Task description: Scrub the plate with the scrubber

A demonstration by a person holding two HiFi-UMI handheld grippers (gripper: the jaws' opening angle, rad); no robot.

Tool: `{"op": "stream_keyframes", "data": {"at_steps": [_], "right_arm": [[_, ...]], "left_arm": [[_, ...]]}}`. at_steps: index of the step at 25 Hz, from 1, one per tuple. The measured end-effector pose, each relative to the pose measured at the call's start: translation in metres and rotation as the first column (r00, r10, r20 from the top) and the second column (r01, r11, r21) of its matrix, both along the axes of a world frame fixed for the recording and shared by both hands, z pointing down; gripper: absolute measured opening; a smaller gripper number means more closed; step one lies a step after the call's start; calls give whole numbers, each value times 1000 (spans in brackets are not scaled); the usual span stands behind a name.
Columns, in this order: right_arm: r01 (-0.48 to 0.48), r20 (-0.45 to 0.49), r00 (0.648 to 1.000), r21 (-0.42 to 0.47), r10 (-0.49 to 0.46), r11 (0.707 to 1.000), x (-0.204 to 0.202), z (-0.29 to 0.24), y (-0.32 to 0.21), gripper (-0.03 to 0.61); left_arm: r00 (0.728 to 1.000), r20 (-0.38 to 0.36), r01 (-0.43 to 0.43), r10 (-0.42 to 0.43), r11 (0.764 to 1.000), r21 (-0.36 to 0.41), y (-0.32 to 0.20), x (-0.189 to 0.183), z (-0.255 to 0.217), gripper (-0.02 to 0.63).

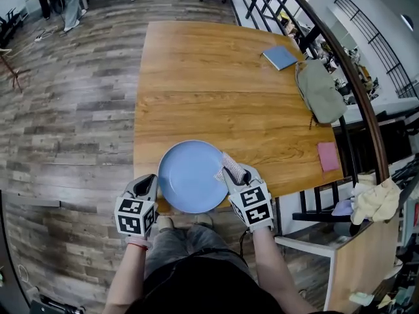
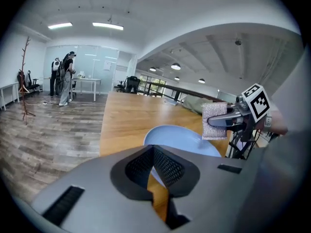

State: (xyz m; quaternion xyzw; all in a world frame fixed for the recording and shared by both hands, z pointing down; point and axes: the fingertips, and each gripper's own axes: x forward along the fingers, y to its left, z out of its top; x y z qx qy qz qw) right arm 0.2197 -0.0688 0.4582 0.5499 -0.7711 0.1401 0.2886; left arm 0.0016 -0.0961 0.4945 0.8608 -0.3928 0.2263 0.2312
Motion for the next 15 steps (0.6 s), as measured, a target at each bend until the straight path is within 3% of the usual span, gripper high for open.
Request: {"op": "stream_keyframes", "data": {"at_steps": [4, 8, 15], "right_arm": [[-2, 61, 998, 158, -8, 988, 3, -42, -9, 78], [-1, 85, 996, 273, -23, 962, 12, -86, -10, 80], [-77, 145, 989, 425, 16, 902, 29, -159, -17, 78]], "left_arm": [[994, -105, -20, 35, 990, 139, -24, 10, -40, -3], [974, -196, -58, 112, 963, 262, -39, 31, -90, -3], [956, -252, -44, 153, 920, 390, -59, 34, -160, -5]]}}
